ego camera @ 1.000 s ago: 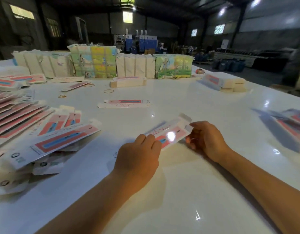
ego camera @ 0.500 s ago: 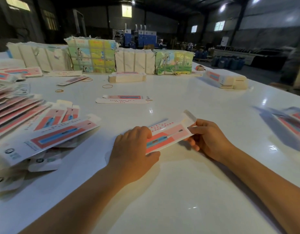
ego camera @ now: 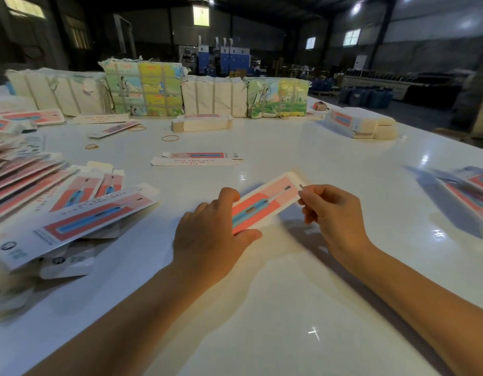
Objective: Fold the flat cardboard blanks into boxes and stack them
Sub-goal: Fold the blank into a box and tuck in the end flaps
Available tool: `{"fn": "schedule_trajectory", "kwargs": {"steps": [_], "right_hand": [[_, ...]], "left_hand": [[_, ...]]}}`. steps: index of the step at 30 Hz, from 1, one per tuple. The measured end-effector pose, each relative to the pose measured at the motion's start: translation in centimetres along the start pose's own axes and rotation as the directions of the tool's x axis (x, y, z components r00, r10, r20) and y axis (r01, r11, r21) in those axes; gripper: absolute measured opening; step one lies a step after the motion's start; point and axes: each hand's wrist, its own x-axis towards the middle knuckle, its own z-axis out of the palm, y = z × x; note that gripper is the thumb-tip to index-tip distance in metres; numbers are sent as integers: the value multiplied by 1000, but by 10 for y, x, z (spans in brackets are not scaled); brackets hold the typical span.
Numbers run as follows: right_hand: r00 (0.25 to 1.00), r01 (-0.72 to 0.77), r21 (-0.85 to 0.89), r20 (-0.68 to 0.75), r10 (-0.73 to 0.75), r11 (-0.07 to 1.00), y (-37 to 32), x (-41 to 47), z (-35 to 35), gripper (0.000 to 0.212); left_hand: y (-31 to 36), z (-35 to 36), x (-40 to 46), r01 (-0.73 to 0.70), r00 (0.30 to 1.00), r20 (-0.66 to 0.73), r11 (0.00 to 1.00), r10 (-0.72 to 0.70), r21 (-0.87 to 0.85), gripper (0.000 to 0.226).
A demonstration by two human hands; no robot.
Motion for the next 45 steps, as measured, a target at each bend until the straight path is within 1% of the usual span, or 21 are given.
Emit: {"fn": "schedule_trajectory", "kwargs": {"steps": [3, 5, 8, 10, 12, 14, 17, 19, 21, 23, 24, 25, 27, 29, 32, 36, 38, 40, 43, 45], "right_hand": [[991, 131, -173, 4, -132, 976, -4, -4, 5, 21], [984, 179, -213, 26, -178, 960, -7, -6, 7, 23], [985, 173, -177, 51, -166, 969, -11, -10, 7, 24], [985, 168, -166, 71, -158, 972, -13, -12, 7, 22], [979, 190, -151, 104, -176, 970, -15, -15, 9, 19], [969, 211, -93, 151, -196, 973, -17, -19, 11, 17], [955, 179, -11, 242, -171, 984, -20, -23, 13, 10], [953, 135, 11, 272, -133, 991, -20, -24, 13, 7], [957, 81, -12, 282, -74, 997, -19, -23, 13, 26], [956, 33, -96, 295, -4, 995, -18, -23, 15, 47], [952, 22, -153, 306, 26, 988, -17, -23, 15, 53], [948, 19, -196, 315, 44, 980, -15, -24, 16, 54], [942, 53, -231, 333, 28, 972, -15, -24, 17, 44], [939, 154, -261, 339, -58, 953, -14, -25, 18, 32], [918, 312, -357, 353, -182, 881, -15, -27, 18, 32], [886, 411, -416, 391, -249, 811, -14, -27, 16, 28], [878, 438, -465, 405, -255, 769, -12, -26, 15, 28], [881, 434, -502, 410, -235, 748, -10, -27, 15, 31], [883, 416, -496, 421, -208, 762, -10, -28, 16, 29], [884, 387, -472, 434, -174, 792, -11, -27, 16, 19]], "left_hand": [[1, 1, 0, 2, 1000, 4, 1000, -1, -4, 62], [2, 0, -1, -20, 1000, 7, 1000, 20, -19, 62], [0, -1, -2, -42, 999, 29, 999, 42, 5, 62], [0, -2, -2, -61, 995, 82, 996, 56, 64, 64], [2, -3, -1, -83, 990, 121, 986, 66, 142, 71], [4, -6, 0, -71, 990, 136, 984, 49, 165, 80], [4, -11, -1, -54, 991, 131, 989, 36, 138, 90], [1, -14, 0, -75, 994, 92, 983, 60, 167, 86], [0, -16, 0, -105, 994, 50, 965, 96, 240, 77], [2, -16, -2, -132, 991, 45, 945, 125, 300, 70], [3, -15, -3, -148, 989, 45, 936, 141, 319, 67], [4, -15, -4, -163, 987, 43, 929, 158, 332, 65], [4, -13, -5, -174, 984, 38, 923, 172, 343, 62], [5, -13, -6, -160, 987, 34, 931, 158, 328, 64], [7, -12, -7, -140, 990, 23, 939, 140, 314, 65], [8, -13, -8, -154, 988, 35, 940, 151, 304, 63], [9, -15, -8, -177, 984, 58, 936, 167, 303, 61], [12, -17, -9, -199, 980, 67, 925, 187, 324, 59], [11, -17, -10, -181, 983, 84, 911, 161, 370, 57], [11, -18, -10, -171, 985, 98, 911, 144, 375, 57]]}}
